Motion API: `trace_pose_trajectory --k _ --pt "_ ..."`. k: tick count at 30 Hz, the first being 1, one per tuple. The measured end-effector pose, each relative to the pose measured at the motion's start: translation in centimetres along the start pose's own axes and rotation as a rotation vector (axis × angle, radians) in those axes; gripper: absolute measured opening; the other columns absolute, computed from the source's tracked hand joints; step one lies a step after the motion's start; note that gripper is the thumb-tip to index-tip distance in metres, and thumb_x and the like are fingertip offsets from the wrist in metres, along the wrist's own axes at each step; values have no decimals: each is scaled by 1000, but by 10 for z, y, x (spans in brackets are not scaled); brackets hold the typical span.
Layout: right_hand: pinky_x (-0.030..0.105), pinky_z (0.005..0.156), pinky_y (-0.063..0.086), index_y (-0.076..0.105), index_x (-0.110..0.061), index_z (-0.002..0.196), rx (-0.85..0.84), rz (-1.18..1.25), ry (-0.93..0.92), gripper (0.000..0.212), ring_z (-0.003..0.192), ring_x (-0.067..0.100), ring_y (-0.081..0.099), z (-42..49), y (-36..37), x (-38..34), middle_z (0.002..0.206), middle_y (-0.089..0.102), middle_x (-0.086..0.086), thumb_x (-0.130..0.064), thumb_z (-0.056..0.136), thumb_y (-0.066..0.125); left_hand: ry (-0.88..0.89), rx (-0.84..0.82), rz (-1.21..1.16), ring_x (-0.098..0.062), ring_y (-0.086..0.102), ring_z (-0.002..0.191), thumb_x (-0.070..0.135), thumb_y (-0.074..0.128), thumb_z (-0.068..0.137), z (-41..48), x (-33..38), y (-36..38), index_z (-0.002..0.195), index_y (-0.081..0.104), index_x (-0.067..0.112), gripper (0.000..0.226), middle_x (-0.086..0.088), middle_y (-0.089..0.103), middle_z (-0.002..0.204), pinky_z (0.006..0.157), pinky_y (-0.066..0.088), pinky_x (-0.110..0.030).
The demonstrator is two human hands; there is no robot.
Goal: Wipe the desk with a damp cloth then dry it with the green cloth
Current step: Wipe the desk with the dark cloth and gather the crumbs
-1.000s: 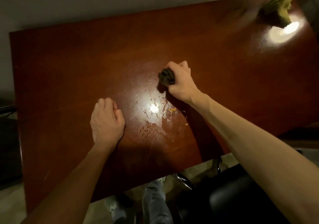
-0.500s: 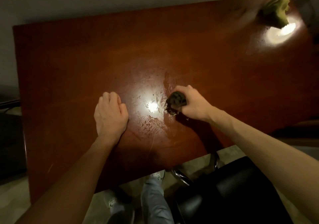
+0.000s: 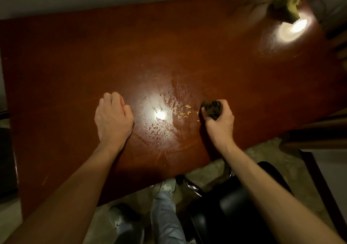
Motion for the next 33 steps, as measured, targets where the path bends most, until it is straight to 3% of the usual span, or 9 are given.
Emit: trace_pose_trajectory --k 4,7,11,13,16,21,26,30,33 --pt "2 58 43 56 -13 117 75 127 82 29 92 16 58 -28 40 -12 115 58 12 -6 93 69 7 7 9 -25 44 80 18 44 96 0 0 2 91 42 13 7 -7 45 91 68 44 -47" --pt "16 77 49 50 -23 114 89 160 78 29 103 20 54 -41 61 -21 119 52 4 -13 94 68 3 10 10 -25 44 80 18 44 96 0 -1 3 92 43 13 6 -7 45 91 69 46 -48" --pt "8 83 35 52 -21 128 72 -49 -137 51 118 16 36 -48 73 -21 133 44 -3 -8 84 74 -1 9 8 -24 43 81 19 42 96 -1 0 2 92 42 14 7 -6 44 91 70 45 -46" --pt "18 91 36 55 -19 134 46 -124 -184 59 121 17 34 -47 77 -21 139 42 -2 -9 81 77 -2 9 7 -24 44 81 21 42 96 -1 0 3 92 41 15 7 -6 44 92 70 45 -45" --pt "42 102 44 59 -15 131 22 -230 -246 58 119 20 35 -42 81 -26 137 43 0 -12 76 78 0 9 8 -25 44 81 22 41 95 -1 0 2 93 42 14 8 -6 45 92 71 45 -46" --pt "47 97 48 57 -10 118 -17 -425 -349 53 112 26 42 -38 85 -39 130 50 7 0 69 73 6 10 -2 -24 43 80 24 36 94 -3 0 3 92 44 14 12 -5 45 91 70 45 -46" --pt "47 97 47 55 -7 120 -73 -577 -450 54 111 31 48 -33 89 -39 124 55 14 -7 72 80 14 8 -13 -24 43 79 24 37 93 -1 -2 2 91 44 15 11 -5 45 90 69 44 -46" --pt "42 97 45 55 -7 115 -131 -566 -497 43 107 26 47 -27 87 -45 118 56 11 -10 79 77 20 7 -18 -24 43 78 22 39 93 0 -3 3 90 44 14 9 -5 45 89 69 43 -45" --pt "39 88 47 54 -11 105 -136 -423 -410 34 99 19 45 -25 83 -51 107 55 2 -4 77 71 23 14 -26 -24 44 78 20 41 94 -1 -3 3 90 43 14 7 -5 45 89 68 44 -45"
Point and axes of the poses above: each hand's wrist, its own z-axis towards the middle knuckle, its own y-axis out of the palm, x = y × z, the point moved 3 cm from there along z, towards the middle knuckle
